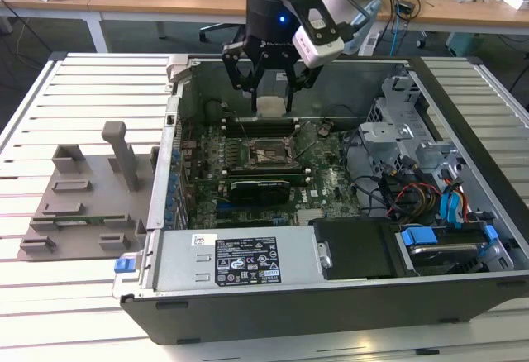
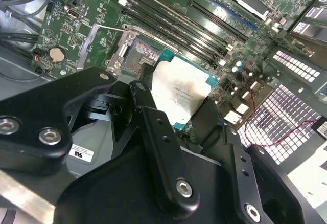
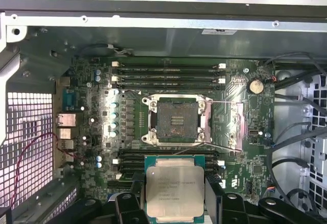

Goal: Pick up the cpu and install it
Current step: 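Pick up the cpu and move it towards the insertion slot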

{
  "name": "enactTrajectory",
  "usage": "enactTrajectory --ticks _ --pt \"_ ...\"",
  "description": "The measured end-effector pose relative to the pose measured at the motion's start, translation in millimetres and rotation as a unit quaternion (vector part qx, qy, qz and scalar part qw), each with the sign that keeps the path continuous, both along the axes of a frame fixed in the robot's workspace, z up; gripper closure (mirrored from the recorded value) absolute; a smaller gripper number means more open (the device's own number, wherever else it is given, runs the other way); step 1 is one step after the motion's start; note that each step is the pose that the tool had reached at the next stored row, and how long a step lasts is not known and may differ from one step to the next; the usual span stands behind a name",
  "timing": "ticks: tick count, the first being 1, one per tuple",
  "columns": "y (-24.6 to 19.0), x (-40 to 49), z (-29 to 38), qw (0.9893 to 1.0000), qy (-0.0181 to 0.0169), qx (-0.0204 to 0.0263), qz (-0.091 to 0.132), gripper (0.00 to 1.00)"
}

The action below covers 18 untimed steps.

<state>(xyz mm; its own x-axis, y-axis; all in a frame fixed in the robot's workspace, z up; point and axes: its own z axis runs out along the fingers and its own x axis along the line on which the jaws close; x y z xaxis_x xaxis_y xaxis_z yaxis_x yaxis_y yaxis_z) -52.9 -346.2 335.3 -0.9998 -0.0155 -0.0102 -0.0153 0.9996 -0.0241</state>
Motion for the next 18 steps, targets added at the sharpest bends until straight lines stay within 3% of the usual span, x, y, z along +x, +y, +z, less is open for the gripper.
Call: enactTrajectory --ticks 10,14,18 --pt "5.2 3.7 -12.1 1.0 0.0001 -0.0001 0.0 0.45" --pt "10.5 6.2 -21.6 1.0 0.0004 -0.0001 0.0 0.45" --pt "22.6 7.7 -29.3 1.0 0.0004 -0.0056 0.001 0.45"
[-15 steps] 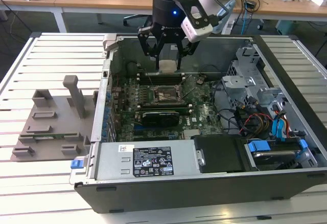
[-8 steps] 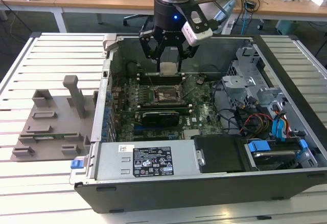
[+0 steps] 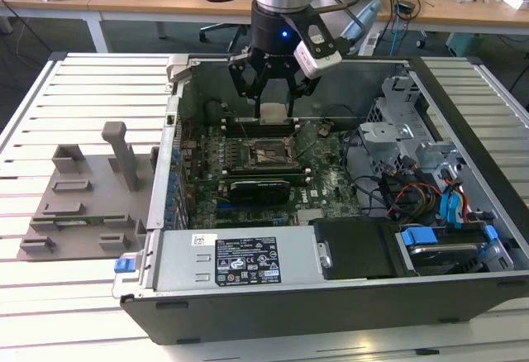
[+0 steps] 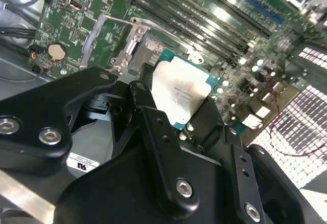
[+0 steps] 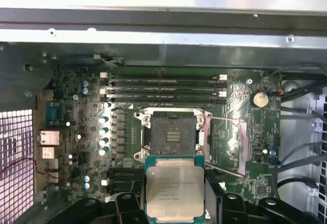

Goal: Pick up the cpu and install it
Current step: 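Pick up the cpu and move it towards the insertion slot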

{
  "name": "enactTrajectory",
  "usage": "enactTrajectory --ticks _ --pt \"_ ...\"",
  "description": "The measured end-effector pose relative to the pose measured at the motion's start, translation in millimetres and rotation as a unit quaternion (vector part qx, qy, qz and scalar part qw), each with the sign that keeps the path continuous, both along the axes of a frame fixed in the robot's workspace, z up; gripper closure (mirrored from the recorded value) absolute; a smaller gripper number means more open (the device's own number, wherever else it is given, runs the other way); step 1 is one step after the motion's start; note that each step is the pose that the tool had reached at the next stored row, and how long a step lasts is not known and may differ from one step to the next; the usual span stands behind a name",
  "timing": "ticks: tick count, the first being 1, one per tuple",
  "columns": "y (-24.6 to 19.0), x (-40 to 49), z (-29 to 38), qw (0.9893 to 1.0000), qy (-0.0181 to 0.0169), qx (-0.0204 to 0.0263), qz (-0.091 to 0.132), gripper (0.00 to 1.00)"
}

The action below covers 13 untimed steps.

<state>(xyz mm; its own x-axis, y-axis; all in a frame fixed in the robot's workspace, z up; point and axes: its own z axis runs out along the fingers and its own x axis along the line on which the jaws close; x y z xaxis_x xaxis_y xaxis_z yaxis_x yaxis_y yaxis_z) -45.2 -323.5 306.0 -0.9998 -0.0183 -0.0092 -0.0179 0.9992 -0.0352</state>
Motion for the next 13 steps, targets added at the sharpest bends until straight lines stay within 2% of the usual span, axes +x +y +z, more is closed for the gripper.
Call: enactTrajectory --ticks 2,6,13 --pt "3.8 0.5 -3.8 1.0 -0.0001 -0.0022 0.001 0.45" --pt "6.3 2.0 -13.0 1.0 -0.0001 -0.0022 0.002 0.45" --pt "8.1 7.5 -26.1 1.0 0.0003 -0.0023 0.004 0.45"
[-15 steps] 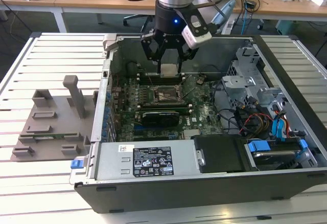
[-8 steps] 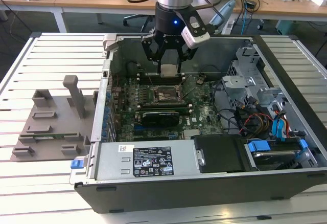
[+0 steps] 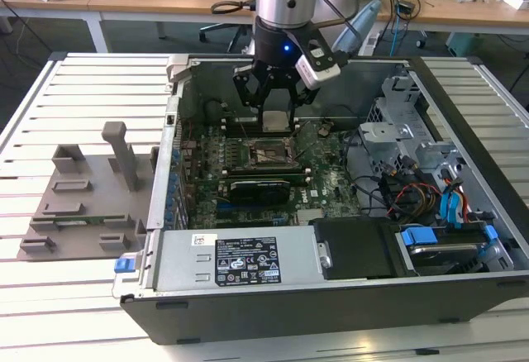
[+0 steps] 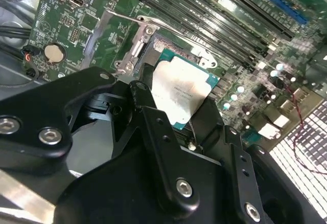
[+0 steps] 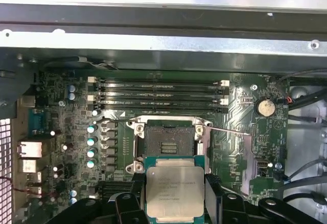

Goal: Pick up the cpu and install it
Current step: 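Pick up the cpu and move it towards the insertion slot, then place the cpu into insertion slot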

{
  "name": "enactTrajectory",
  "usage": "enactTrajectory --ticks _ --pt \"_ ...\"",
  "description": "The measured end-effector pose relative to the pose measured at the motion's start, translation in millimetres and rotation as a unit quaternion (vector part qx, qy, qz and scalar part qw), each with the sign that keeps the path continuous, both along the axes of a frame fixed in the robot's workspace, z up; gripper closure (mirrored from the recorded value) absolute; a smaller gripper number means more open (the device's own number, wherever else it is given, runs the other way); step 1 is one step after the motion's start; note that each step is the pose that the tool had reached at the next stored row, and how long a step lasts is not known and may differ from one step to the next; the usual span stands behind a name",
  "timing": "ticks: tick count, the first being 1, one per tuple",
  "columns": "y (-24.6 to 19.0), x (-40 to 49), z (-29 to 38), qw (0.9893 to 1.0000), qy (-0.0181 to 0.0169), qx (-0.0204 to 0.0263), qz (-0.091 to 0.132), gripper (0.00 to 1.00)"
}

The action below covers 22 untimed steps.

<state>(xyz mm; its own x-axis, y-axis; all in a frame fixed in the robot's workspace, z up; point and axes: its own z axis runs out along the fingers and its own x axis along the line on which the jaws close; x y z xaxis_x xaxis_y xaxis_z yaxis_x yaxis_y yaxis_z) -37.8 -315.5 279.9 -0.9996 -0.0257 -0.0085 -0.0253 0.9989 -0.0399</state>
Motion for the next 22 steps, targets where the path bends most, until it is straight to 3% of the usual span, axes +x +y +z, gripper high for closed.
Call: enactTrajectory --ticks 4,17,22 --pt "1.5 3.2 -6.6 1.0 0.0 0.0001 0.0 0.45" --pt "1.5 3.3 -7.1 1.0 0.0001 0.0 0.0 0.45" --pt "1.5 3.3 -7.1 0.9999 0.0001 0.0 -0.01 0.45"
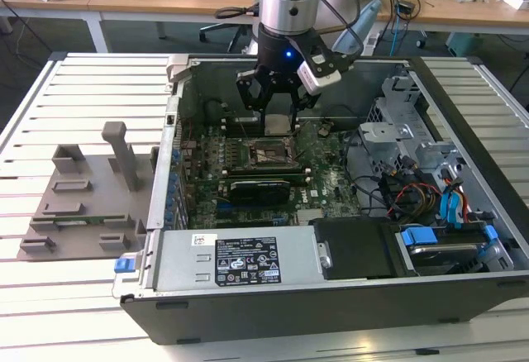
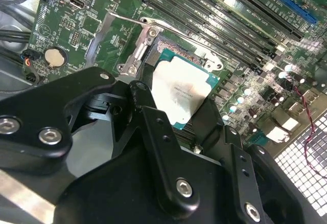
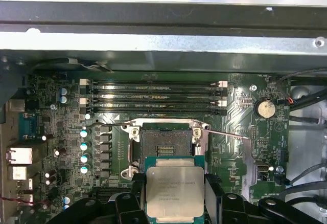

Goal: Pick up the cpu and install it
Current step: 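Place the cpu into insertion slot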

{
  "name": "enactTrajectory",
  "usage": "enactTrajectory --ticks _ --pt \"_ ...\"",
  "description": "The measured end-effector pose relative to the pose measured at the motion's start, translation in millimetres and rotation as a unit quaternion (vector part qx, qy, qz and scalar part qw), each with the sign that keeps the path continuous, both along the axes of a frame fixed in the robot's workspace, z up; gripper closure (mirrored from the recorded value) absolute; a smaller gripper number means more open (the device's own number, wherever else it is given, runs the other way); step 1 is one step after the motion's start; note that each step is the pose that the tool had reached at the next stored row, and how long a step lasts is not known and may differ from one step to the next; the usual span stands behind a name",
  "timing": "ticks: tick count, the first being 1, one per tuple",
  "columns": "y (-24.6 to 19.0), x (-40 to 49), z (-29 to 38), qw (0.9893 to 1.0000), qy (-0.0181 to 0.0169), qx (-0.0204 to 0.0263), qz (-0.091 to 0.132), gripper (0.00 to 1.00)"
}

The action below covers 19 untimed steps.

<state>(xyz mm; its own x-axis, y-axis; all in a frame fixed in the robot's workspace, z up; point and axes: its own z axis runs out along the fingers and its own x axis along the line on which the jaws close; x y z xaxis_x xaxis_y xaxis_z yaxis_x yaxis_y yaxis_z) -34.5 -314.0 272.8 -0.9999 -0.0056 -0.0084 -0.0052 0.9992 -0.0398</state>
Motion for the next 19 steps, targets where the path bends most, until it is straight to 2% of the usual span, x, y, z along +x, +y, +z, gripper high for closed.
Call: enactTrajectory --ticks 6,10,12,13,17,19 --pt "0.0 0.0 -0.1 0.9996 0.0 -0.0003 -0.027 0.45" --pt "0.0 0.0 -0.1 0.9986 0.0 -0.0003 -0.053 0.45" --pt "0.0 0.0 -0.2 0.9971 0.0 -0.0003 -0.076 0.45" --pt "0.0 0.0 -0.2 0.9956 0.0 -0.0004 -0.093 0.45" --pt "0.0 0.0 -0.4 0.9921 0.0 -0.0004 -0.126 0.45" --pt "0.0 0.0 -0.4 0.9893 0.0 -0.0004 -0.146 0.45"
